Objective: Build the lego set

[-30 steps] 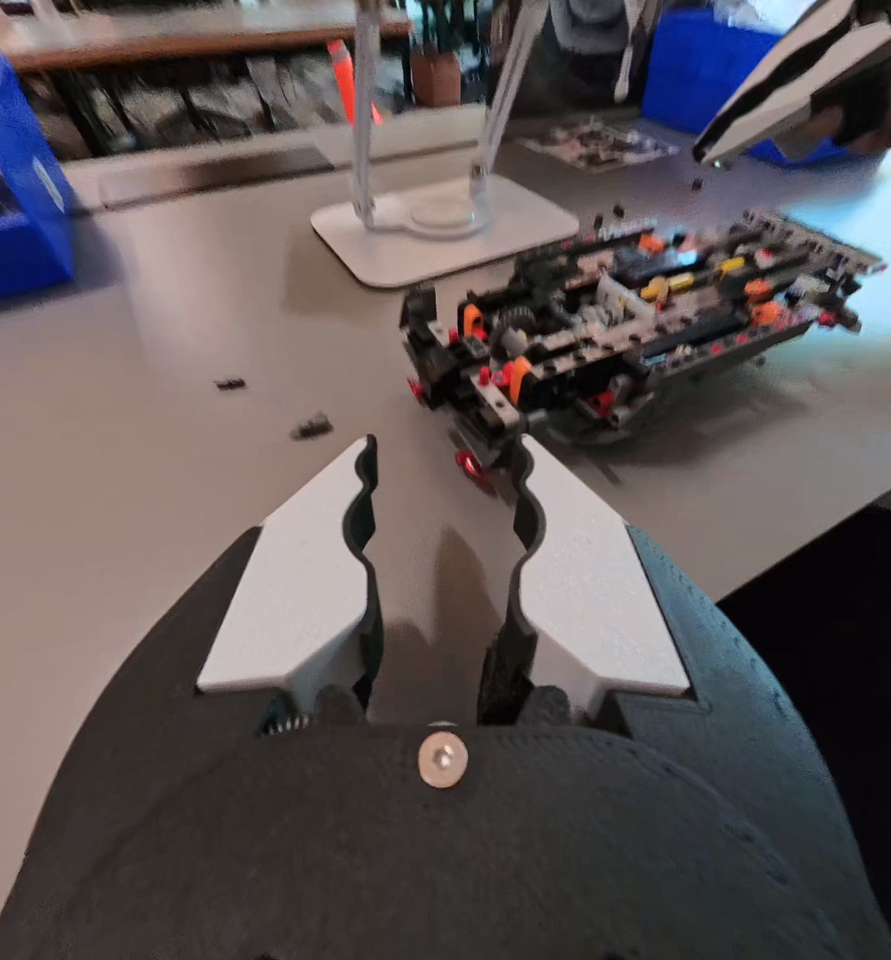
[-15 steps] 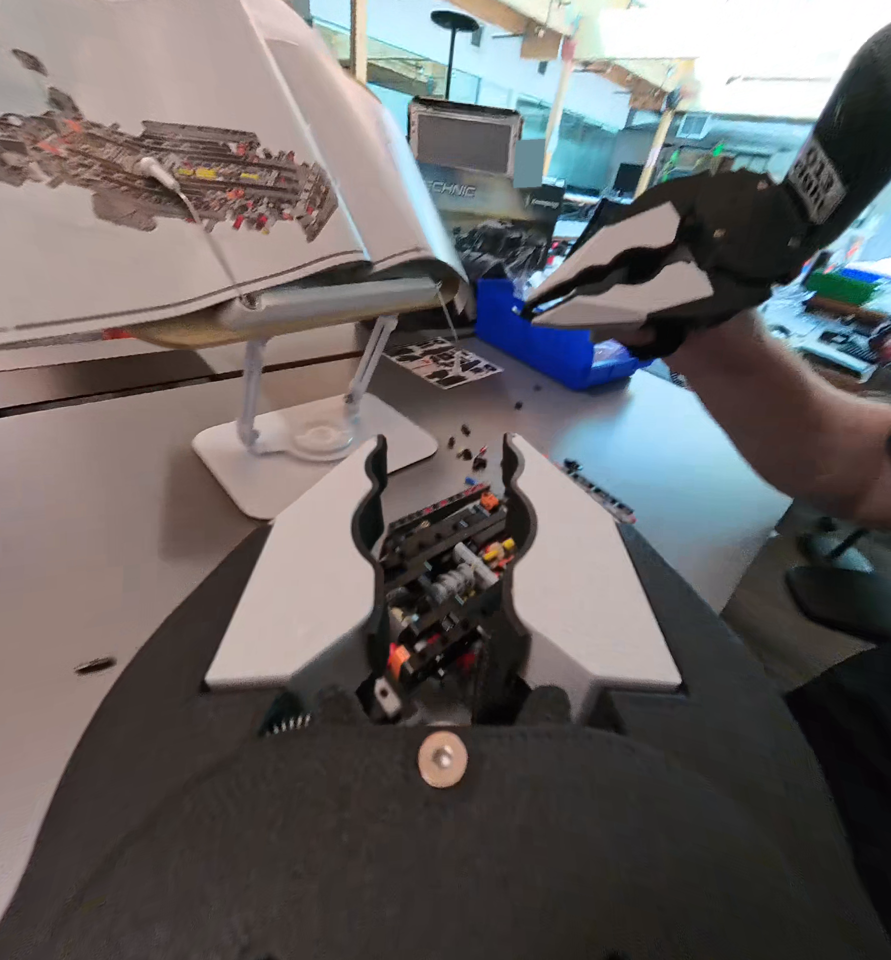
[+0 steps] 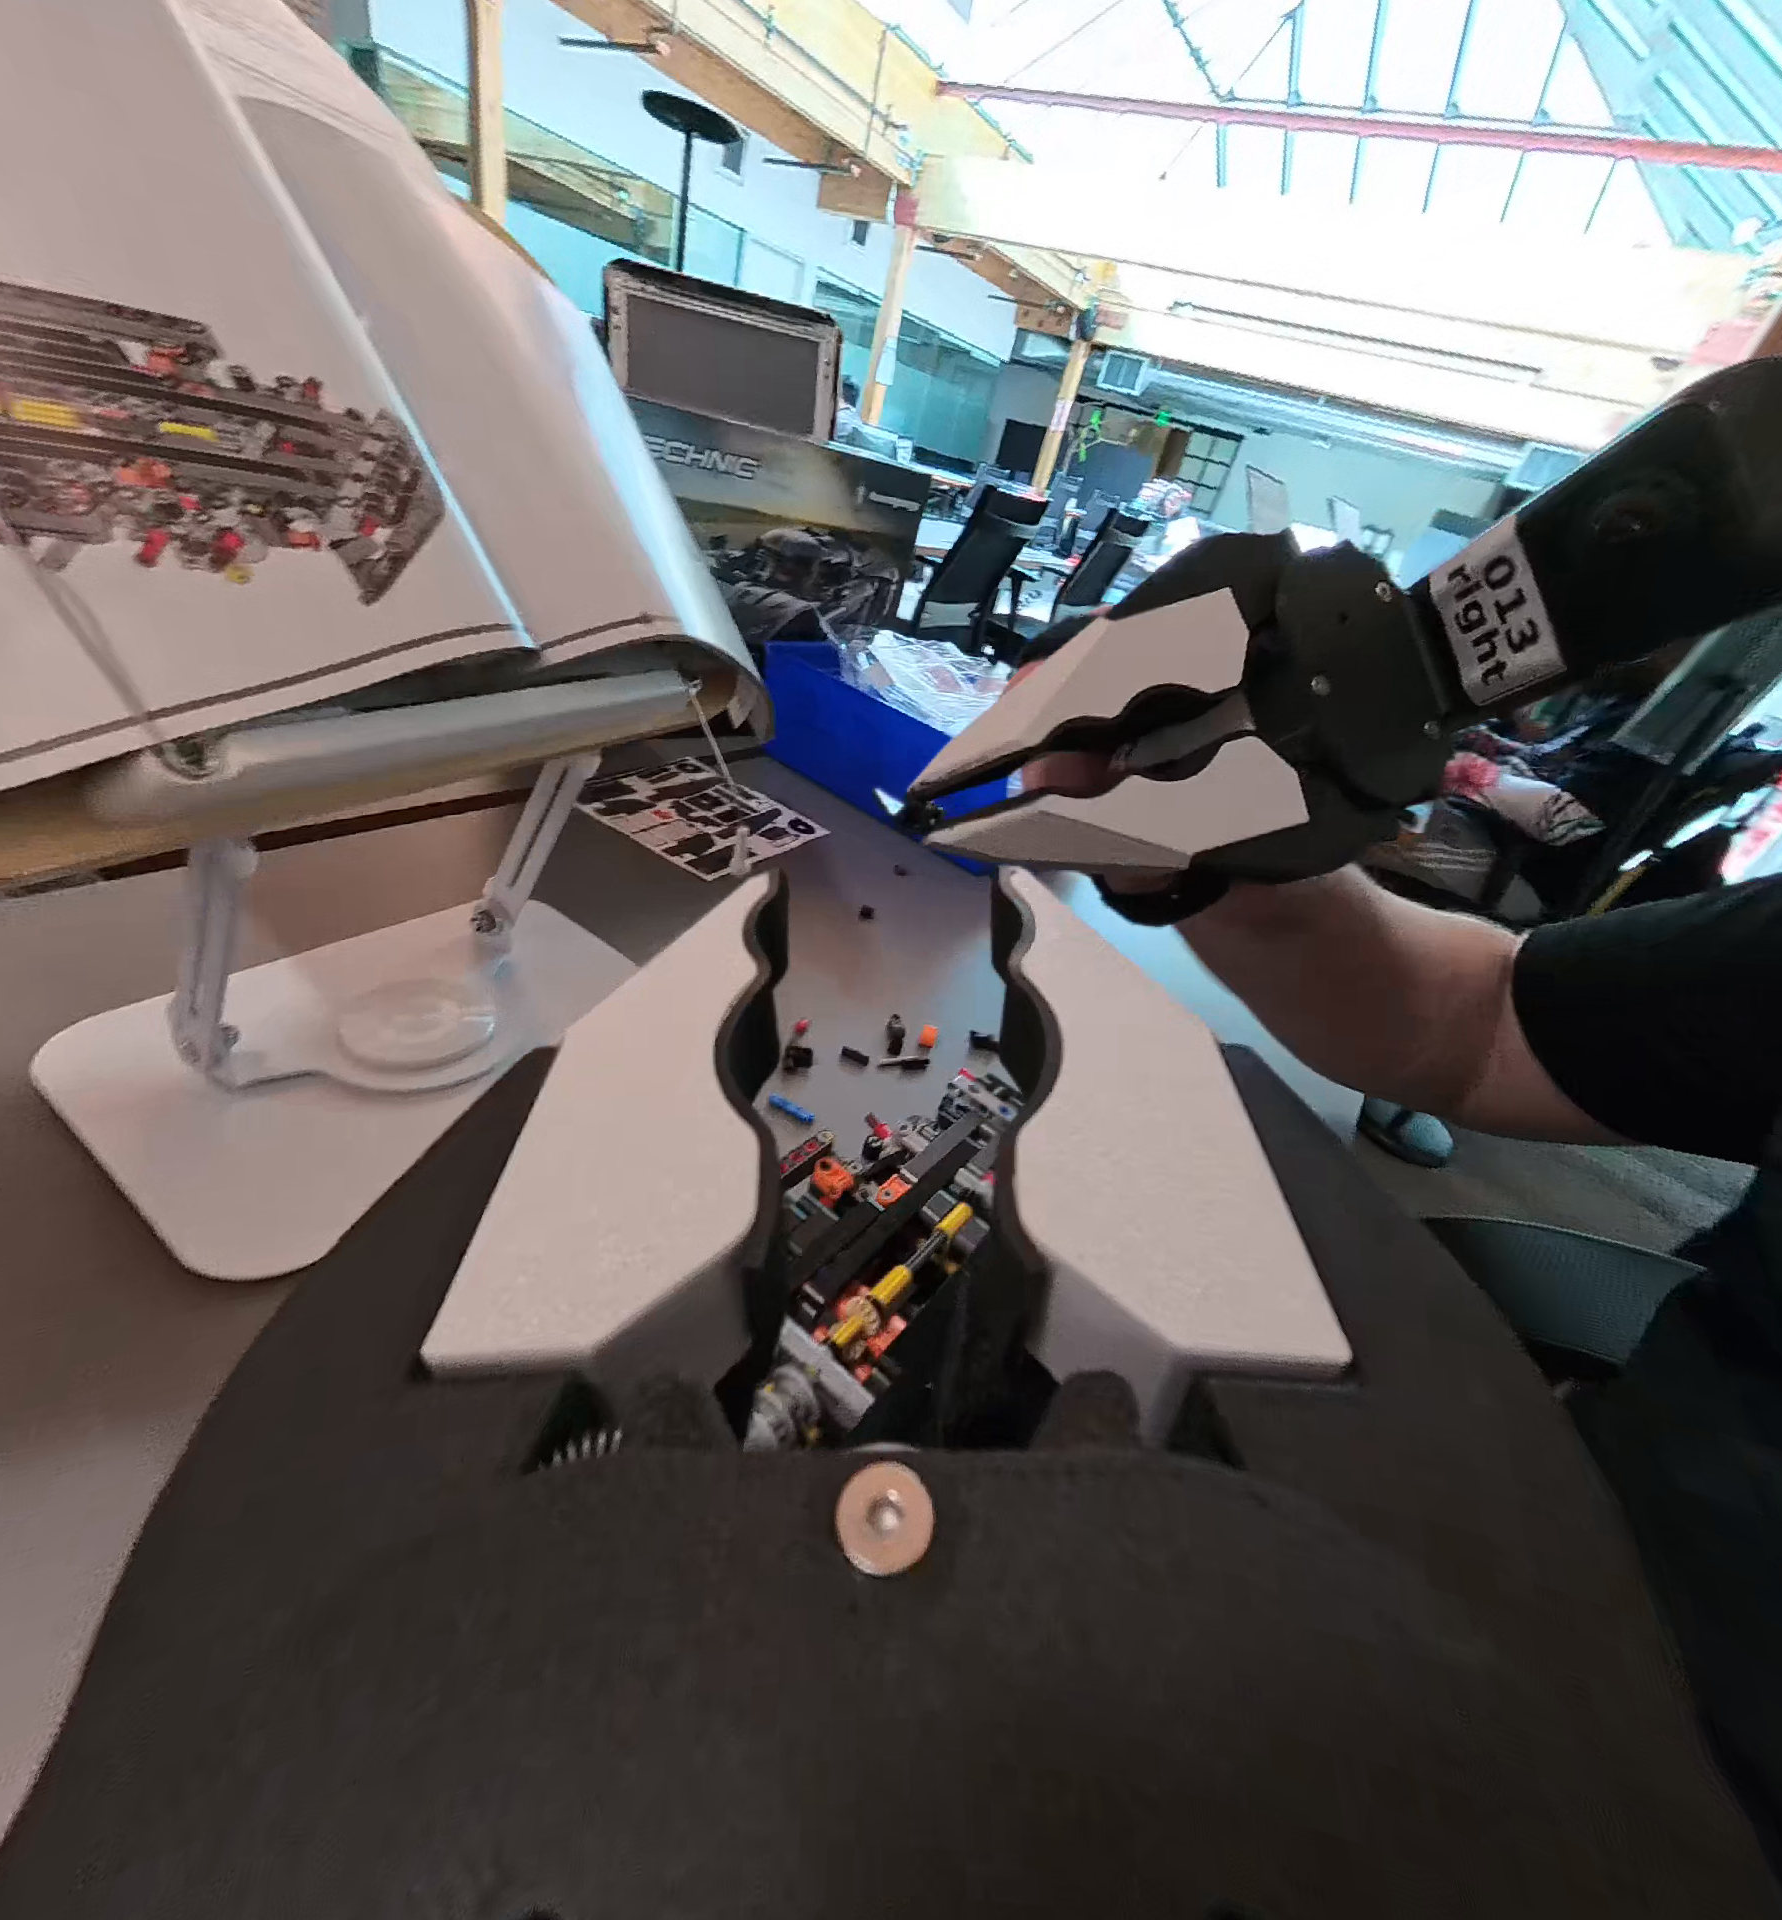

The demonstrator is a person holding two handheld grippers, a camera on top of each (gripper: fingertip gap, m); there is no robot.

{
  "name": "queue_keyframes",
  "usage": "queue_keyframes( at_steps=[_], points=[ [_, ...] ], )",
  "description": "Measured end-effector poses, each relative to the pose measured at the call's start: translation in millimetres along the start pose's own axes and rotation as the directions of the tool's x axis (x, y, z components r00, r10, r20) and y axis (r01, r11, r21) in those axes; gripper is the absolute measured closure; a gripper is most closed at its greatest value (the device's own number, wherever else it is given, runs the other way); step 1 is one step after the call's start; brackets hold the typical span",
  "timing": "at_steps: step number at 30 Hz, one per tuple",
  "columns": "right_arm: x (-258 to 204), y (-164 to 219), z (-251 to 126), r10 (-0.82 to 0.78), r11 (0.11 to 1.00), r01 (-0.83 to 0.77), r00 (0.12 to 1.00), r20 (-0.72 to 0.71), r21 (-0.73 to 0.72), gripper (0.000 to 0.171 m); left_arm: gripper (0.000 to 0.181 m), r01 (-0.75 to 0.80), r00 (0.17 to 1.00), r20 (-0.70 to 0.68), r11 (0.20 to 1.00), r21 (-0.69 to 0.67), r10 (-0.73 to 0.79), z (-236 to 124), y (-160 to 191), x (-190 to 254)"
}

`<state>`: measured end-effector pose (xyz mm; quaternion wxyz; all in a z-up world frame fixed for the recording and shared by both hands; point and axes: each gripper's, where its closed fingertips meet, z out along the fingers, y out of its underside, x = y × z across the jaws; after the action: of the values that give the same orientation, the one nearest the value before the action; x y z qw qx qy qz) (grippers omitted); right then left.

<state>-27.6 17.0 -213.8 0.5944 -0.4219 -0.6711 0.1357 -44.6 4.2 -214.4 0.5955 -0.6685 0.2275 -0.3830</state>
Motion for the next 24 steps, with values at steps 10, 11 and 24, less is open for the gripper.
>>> queue_keyframes(
  at_steps=[10, 11, 24],
  points=[
    [-11.3, -19.6, -4.5, -0.202, 0.977, 0.205, 0.978, -0.051, 0.064, 0.169, 0.155, 0.178, 0.965, -0.197, 0.984, -0.003, -0.175, 16.3, -5.3, 19.3],
    [-11.2, -19.8, -4.8, -0.218, 0.973, 0.221, 0.974, -0.059, 0.062, 0.169, 0.159, 0.189, 0.96, -0.212, 0.982, 0.0, -0.185, 15.8, -5.8, 20.6],
    [-12.6, -31.4, -1.1, -0.187, 0.974, 0.195, 0.979, -0.075, 0.118, 0.168, 0.176, 0.311, 0.912, -0.304, 0.948, 0.073, -0.276, 6.0, -8.5, 23.4]
  ],
)
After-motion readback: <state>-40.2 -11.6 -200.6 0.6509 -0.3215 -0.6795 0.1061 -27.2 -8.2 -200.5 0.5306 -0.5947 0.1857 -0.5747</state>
